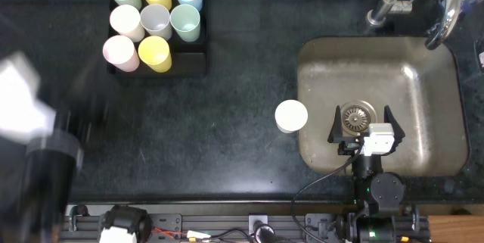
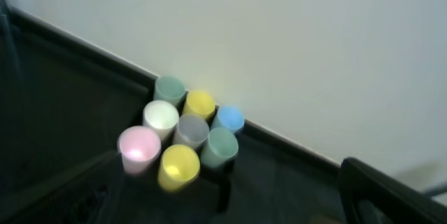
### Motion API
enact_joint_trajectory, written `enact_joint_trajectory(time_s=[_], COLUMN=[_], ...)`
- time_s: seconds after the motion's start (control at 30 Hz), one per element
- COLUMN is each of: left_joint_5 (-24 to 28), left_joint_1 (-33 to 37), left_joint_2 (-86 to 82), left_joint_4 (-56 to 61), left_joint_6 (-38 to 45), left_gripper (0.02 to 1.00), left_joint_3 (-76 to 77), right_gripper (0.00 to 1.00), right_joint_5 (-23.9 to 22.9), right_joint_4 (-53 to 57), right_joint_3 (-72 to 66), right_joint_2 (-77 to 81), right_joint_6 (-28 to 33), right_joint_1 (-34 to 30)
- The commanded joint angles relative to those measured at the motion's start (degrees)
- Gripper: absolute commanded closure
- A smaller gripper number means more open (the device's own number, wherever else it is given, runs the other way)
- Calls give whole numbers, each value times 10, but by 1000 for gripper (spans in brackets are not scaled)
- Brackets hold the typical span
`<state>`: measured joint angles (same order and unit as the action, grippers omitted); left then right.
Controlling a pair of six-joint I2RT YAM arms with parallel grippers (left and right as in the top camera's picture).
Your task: Store Cups
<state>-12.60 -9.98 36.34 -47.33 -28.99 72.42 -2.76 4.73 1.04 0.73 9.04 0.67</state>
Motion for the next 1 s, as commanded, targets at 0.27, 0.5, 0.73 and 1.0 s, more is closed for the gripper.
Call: enact_joint_trajectory(time_s=[0.27, 0.5, 0.73, 1.0], left_joint_5=[23, 29, 66, 83], left_joint_1=[6, 7, 46, 67], left_joint_2=[-239, -280, -330, -362], left_joint_4=[637, 828, 666, 501], left_joint_6=[191, 191, 192, 191], left_gripper=[20, 18, 20, 20], left_joint_3=[-557, -721, -720, -720], right_gripper=[5, 3, 3, 5], right_joint_5=[4, 4, 4, 4], right_joint_4=[-4, -4, -4, -4], right_joint_3=[-8, -8, -8, -8], right_joint_2=[-5, -5, -5, -5], right_joint_6=[0, 0, 0, 0], right_joint_1=[-3, -3, -3, -3])
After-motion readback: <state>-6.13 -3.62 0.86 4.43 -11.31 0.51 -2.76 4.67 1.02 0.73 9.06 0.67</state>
